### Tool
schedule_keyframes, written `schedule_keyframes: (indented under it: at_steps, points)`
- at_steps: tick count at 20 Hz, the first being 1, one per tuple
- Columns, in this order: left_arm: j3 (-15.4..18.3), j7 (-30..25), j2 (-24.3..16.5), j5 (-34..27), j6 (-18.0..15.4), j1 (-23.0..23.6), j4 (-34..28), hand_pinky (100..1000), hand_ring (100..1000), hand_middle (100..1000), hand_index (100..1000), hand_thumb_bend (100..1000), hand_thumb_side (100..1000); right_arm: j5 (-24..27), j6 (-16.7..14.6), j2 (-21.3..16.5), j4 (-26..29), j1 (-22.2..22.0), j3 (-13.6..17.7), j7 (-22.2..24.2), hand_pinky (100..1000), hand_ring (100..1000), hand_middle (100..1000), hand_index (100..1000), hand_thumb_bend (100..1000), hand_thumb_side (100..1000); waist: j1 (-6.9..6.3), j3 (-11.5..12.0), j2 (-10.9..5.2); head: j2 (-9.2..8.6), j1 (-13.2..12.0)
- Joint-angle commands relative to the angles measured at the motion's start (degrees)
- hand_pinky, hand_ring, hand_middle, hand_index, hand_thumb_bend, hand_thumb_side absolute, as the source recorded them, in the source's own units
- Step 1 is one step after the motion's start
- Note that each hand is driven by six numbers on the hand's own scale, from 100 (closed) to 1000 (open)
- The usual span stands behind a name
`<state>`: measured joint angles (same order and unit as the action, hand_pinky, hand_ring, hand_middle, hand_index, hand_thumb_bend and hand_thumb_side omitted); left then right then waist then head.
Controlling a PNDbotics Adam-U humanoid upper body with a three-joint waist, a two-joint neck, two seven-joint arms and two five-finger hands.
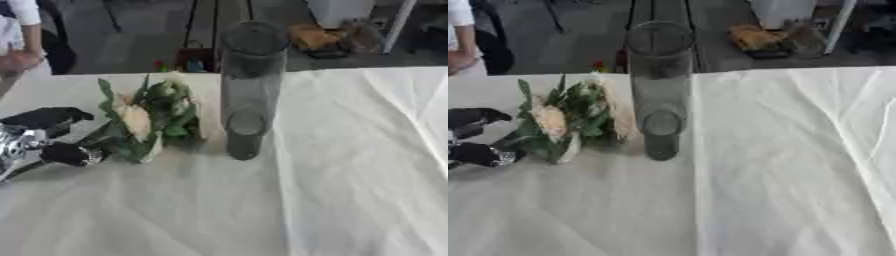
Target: Arrange flowers into the vase.
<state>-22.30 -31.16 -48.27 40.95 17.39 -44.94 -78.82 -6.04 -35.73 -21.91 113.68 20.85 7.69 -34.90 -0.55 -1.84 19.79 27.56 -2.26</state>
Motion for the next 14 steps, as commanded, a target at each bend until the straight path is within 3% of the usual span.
schedule_keyframes:
  at_steps: [1,14]
  points:
    - [0.6,0.6,-0.8,0.3,-0.3,-1.4,0.9,809,940,952,1000,441,729,-0.8,-3.0,-0.8,0.9,0.8,0.0,-3.4,729,811,640,877,100,1000,-0.06,-0.2,-0.85,-0.78,-0.2]
    - [1.0,1.6,0.8,1.8,-2.7,-2.1,4.9,791,913,918,1000,396,687,-1.2,-2.8,-0.3,0.9,0.9,-0.2,-3.3,731,813,634,878,100,1000,-0.12,-1.0,-0.05,-1.64,-0.6]
